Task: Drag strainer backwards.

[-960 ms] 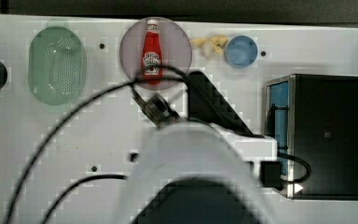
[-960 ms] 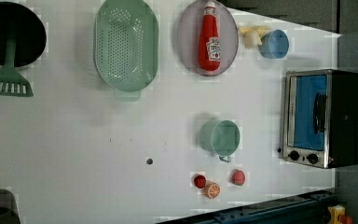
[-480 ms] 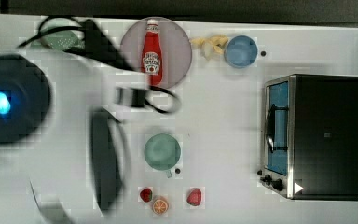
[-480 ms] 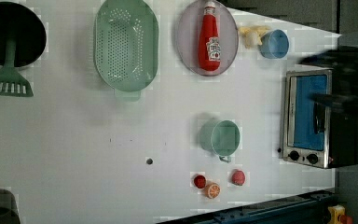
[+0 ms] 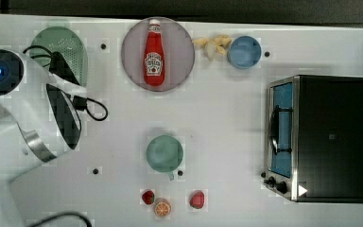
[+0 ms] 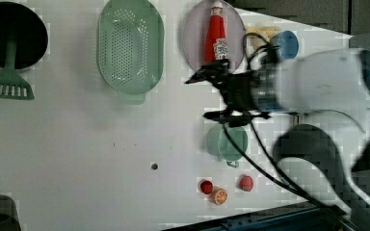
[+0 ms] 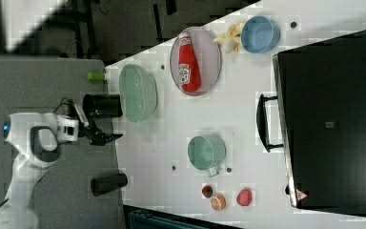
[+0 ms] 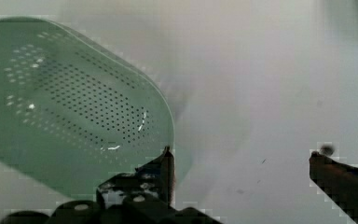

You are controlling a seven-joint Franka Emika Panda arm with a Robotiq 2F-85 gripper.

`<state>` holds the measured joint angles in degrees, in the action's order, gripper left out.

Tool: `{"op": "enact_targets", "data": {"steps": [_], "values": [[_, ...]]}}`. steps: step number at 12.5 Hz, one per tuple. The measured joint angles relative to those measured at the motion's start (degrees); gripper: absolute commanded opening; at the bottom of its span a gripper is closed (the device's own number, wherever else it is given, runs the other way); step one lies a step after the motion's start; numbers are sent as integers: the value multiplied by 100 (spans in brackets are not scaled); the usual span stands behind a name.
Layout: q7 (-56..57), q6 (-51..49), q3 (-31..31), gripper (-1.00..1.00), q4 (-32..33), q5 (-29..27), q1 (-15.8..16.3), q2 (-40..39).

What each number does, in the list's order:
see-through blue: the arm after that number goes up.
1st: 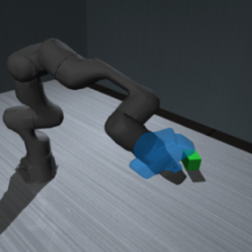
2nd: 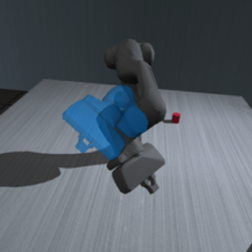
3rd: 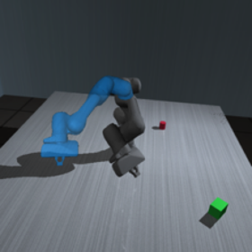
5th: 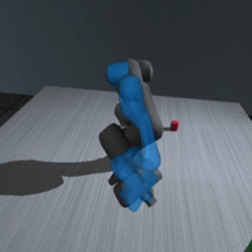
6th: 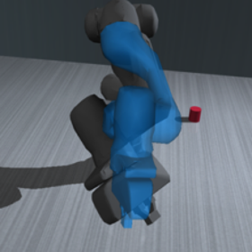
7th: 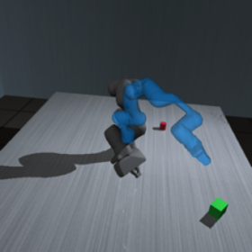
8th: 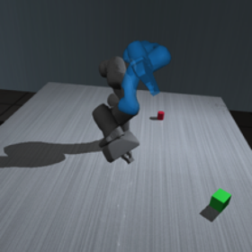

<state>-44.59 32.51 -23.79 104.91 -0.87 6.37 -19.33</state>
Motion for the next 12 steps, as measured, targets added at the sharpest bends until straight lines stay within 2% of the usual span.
{"op": "enact_targets", "data": {"steps": [6, 9, 12], "values": [[-2121, 669, -25, 100, -1030, 56, 391, -1410], [-2540, 800, 207, 100, -1869, 17, 708, -2182], [-2792, 834, 673, 100, -2182, 28, 1036, -2677]]}}
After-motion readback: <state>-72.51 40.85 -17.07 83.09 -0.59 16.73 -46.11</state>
